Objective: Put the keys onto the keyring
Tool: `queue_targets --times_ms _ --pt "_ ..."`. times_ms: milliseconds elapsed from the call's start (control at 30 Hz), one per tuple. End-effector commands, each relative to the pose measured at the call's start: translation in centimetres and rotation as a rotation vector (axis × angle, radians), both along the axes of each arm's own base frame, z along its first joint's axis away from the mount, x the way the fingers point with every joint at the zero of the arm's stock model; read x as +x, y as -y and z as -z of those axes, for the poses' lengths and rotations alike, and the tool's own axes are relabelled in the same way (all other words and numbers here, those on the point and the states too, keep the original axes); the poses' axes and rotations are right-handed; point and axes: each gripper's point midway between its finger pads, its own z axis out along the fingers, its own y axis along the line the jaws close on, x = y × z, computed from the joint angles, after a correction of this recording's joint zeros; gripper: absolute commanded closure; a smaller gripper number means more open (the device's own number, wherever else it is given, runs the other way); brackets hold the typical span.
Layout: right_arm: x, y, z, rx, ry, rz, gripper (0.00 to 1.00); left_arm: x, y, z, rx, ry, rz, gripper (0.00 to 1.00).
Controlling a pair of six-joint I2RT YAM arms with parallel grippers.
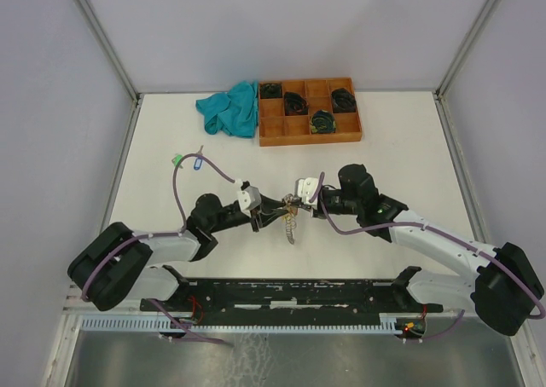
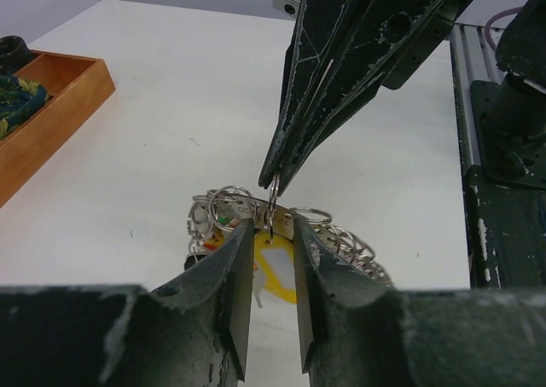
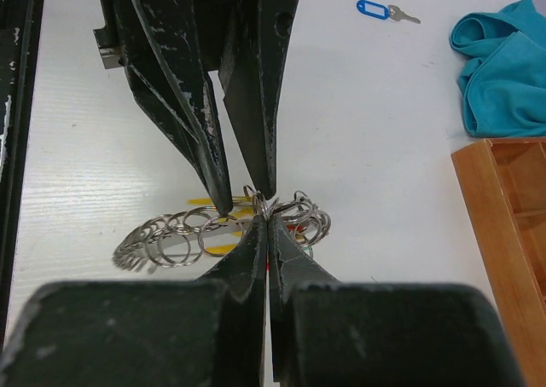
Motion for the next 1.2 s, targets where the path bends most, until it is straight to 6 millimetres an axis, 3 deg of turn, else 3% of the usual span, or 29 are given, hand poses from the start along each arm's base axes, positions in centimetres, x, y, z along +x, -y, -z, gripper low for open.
queue_targets --times_ms 0,233,467,933,1167 --pt "0.1 -0.8 -2.1 0.074 0.041 -0.026 0.99 0.6 0.7 -1.7 -0.020 0.125 0.015 0.69" --pt "-0.3 -0.9 -2.1 0.083 0.034 -0.040 0.99 0.9 0.7 -0.7 0.015 0.116 0.011 0.84" --pt "-0.2 -0.7 -3.5 0.178 0.037 -0.012 0.99 1.1 0.6 0.4 0.039 0.087 0.003 0.94" --pt "0.0 -0.8 -4.6 0.305 0.006 0.029 0.99 1.6 0.9 0.6 -0.016 0.045 -0.018 0.94" --pt "-0.7 -0.4 -2.1 0.173 -0.029 -0.011 0.96 1.6 0.5 0.8 0.062 0.078 -0.019 0.97"
